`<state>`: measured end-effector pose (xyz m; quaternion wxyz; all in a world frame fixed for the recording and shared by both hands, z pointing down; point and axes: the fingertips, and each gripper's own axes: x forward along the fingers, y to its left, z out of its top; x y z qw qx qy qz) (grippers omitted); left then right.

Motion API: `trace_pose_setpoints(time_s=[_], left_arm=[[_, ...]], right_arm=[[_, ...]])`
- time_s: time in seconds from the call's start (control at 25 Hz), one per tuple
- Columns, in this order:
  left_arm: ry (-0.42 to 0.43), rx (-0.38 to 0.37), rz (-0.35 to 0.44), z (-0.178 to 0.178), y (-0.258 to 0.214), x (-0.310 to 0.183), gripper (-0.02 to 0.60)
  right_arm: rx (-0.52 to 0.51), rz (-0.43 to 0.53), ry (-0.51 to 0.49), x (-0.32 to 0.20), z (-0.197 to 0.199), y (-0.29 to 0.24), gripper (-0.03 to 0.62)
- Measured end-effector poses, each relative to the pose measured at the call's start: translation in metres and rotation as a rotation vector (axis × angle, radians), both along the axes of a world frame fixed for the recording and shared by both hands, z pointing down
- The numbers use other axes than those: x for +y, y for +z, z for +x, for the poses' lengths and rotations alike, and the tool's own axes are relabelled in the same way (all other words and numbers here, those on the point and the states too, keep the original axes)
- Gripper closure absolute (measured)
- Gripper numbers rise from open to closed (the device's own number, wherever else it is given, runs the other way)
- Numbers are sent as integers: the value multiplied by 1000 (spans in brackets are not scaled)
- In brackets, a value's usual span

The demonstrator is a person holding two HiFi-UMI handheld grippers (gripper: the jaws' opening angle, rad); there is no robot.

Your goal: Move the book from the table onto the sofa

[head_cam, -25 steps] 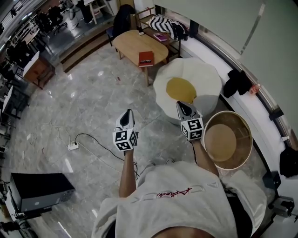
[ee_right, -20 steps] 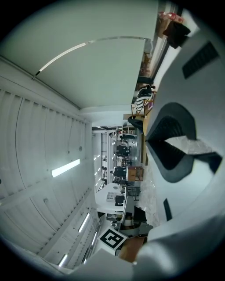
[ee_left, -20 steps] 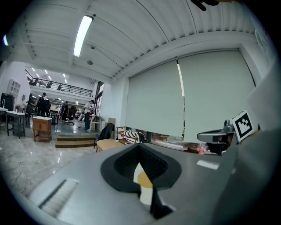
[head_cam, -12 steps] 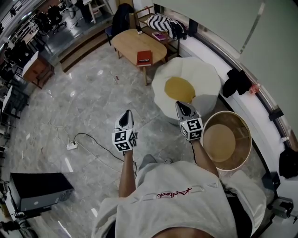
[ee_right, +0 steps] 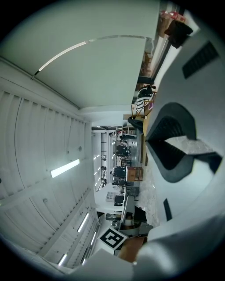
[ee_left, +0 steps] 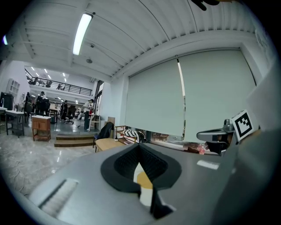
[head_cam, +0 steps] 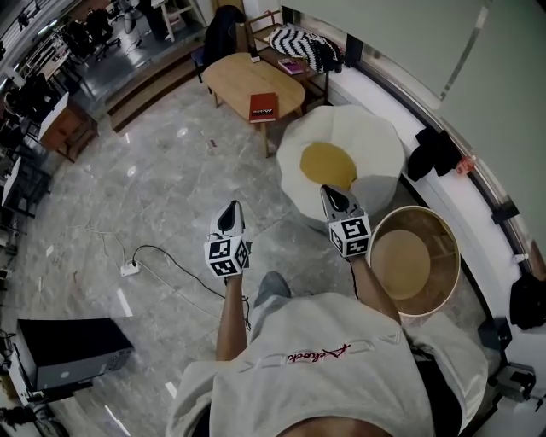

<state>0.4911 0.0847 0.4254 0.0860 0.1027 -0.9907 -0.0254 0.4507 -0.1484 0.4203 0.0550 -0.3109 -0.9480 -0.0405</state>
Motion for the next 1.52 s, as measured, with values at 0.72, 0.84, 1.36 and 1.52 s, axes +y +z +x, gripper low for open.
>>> trace_pose_setpoints(time_s=[0.72, 0.84, 1.36, 1.52], left_arm=[[13, 4, 13, -86, 13, 41, 572], [14, -4, 15, -110, 9, 53, 572], [26, -10, 43, -200, -1, 100, 572], [37, -2, 42, -228, -1, 114, 572]], right_arm=[[6, 20, 27, 36, -80, 9, 585], [0, 25, 30, 47, -104, 5, 585], [-9, 49, 44, 96, -192, -12, 585], [-7, 46, 51, 112, -220, -15, 585]])
